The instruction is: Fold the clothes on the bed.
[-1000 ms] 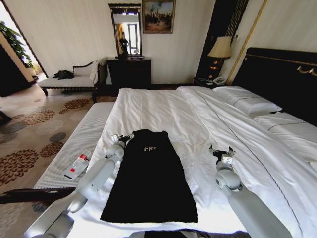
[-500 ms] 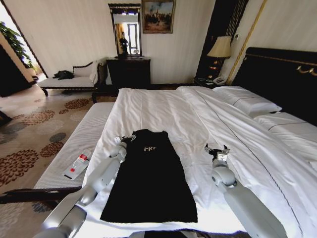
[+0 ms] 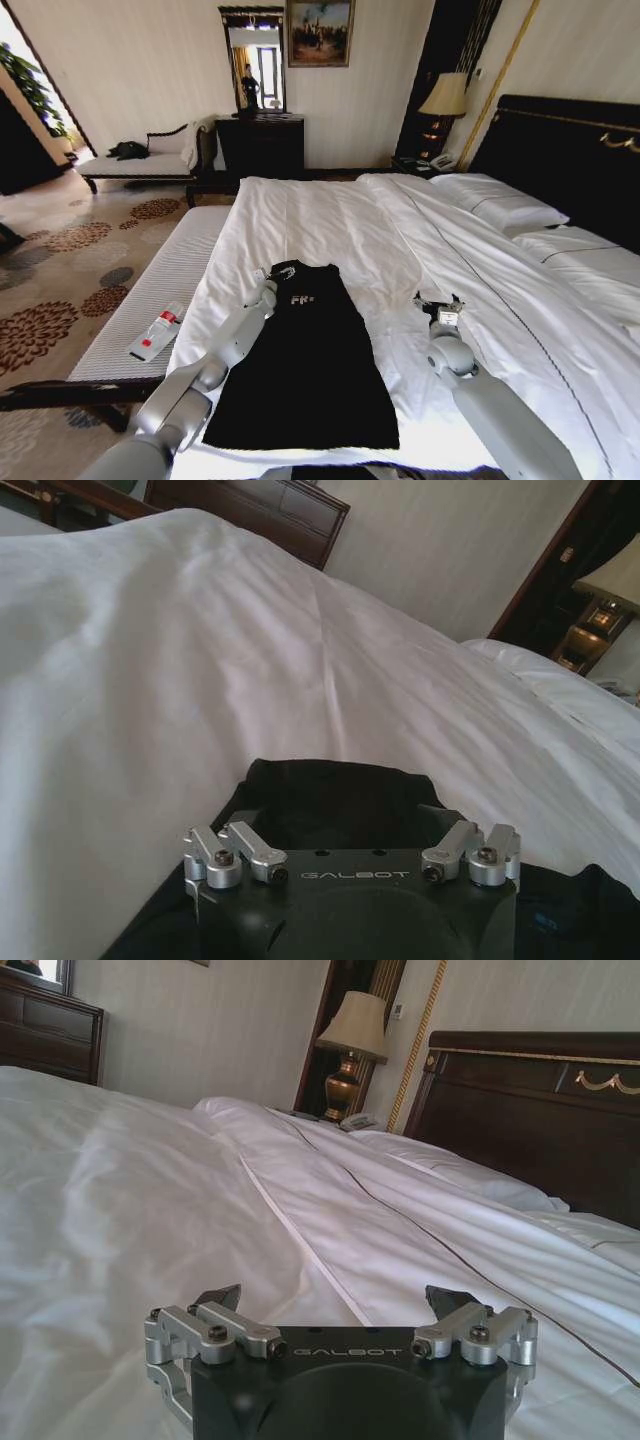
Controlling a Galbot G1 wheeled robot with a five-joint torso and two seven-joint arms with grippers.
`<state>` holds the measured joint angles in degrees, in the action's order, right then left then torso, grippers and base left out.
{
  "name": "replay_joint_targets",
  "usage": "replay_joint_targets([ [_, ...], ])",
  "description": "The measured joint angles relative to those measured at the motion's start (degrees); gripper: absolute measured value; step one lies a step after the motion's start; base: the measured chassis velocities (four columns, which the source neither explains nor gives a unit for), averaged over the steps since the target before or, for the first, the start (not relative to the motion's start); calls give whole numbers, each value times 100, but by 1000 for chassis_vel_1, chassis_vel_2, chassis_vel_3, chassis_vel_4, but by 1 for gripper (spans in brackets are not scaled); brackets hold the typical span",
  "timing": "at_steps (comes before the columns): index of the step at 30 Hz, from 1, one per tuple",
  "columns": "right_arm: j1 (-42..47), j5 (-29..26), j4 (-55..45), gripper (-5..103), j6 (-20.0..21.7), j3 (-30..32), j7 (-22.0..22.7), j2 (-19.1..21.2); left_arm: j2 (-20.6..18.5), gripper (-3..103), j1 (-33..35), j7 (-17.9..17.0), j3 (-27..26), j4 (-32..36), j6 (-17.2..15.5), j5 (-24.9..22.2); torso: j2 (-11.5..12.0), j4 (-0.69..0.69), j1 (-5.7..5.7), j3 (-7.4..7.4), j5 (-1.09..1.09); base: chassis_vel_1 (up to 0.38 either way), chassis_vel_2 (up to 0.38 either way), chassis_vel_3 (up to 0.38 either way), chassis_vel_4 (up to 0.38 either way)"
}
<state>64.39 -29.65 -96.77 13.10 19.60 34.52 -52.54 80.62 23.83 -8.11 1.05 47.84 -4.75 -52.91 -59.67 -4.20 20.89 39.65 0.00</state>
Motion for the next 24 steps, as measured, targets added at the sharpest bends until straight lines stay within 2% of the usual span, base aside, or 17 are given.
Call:
replay_joint_targets([
  [2, -21, -4, 3, 100, 2, -3, 0, -1, -78, 76, -12, -30, -2, -1, -3, 8, 0, 1, 0, -1, 0, 0, 0, 0, 0],
  [5, -43, -6, 2, 100, 7, -23, 1, -14, -166, 76, -30, -33, -2, 2, -3, 9, 0, 1, 0, 0, 0, 0, 0, 0, 0],
  [6, -47, -7, 3, 100, 10, -39, 3, -25, -216, 73, -41, -35, -4, 7, -3, 9, 0, 2, 1, 0, 0, 0, 0, 0, 0],
  [8, -35, -6, -2, 100, 15, -42, 6, -37, -263, 81, -69, -36, -3, -26, -2, 41, 0, 2, 0, -1, 0, 0, 0, 0, 0],
  [14, -17, -16, -52, 100, 20, -24, 23, -19, -178, 88, -93, 5, -8, -302, -1, 173, 0, 1, 0, 0, 0, 0, 0, 0, 0],
  [20, 8, -45, -86, 100, 24, 22, 38, 14, -43, 91, -85, 10, -33, -344, -30, 175, 0, 1, 0, 0, 0, 0, 0, 0, 0],
  [23, 29, -48, -97, 100, 24, 50, 42, 17, -9, 79, -84, 11, -33, -360, -37, 207, 0, 0, 0, -1, 0, 0, 0, 0, 0],
  [24, 29, -48, -97, 100, 24, 50, 42, 17, -9, 79, -84, 11, -33, -360, -37, 207, 0, 0, 0, -1, 0, 0, 0, 0, 0],
])
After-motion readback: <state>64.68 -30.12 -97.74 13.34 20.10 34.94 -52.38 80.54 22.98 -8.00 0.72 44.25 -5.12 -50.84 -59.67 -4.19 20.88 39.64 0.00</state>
